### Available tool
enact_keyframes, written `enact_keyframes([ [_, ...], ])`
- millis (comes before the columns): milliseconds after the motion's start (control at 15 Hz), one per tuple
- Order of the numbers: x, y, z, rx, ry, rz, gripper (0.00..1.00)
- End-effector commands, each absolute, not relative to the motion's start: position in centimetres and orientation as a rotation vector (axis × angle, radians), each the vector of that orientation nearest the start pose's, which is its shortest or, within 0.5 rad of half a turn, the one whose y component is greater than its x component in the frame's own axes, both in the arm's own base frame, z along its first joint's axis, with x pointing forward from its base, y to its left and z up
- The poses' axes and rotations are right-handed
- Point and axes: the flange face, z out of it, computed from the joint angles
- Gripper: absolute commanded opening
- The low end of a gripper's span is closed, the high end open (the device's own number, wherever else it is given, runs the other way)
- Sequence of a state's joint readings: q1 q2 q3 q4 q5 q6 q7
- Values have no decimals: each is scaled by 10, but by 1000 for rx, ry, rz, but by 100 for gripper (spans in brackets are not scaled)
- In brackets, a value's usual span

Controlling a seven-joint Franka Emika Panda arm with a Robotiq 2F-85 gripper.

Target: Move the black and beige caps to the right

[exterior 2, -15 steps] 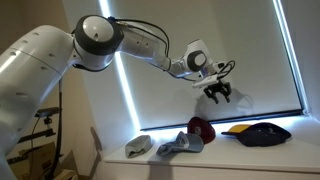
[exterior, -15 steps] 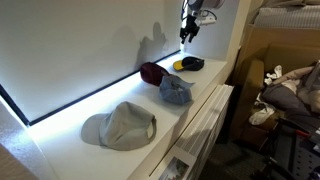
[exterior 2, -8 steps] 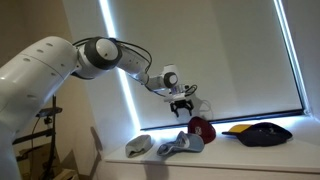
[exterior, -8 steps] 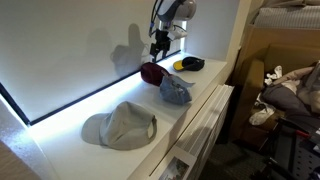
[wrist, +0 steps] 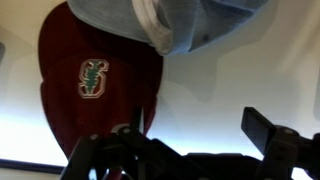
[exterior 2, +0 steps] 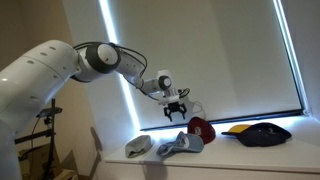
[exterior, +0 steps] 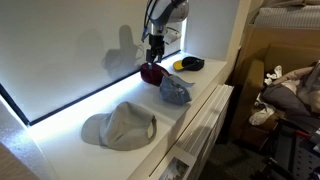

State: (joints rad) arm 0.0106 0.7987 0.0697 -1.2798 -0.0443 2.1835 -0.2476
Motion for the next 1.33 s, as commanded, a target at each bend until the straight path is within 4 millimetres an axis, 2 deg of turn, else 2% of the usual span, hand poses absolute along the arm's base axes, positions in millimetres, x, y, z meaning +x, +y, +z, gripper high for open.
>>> enact_keyframes([
  [0,755,132,255,-3121,-779,-21,100],
  [200,746,186,239,-3078,-1049,100,100],
  [267,741,178,241,-3096,-924,44,100],
  [333,739,191,237,-3093,-943,52,100],
  [400,738,196,235,-3093,-943,53,100],
  [533,739,190,236,-3098,-931,51,100],
  [667,746,172,257,-2956,-973,-63,100],
  [933,756,138,295,-2751,-1051,-173,100],
  [1067,756,131,304,-2629,-1120,-142,100],
  [1133,760,135,295,-2732,-1061,-159,100],
  [1267,760,128,302,-2675,-1092,-156,100],
])
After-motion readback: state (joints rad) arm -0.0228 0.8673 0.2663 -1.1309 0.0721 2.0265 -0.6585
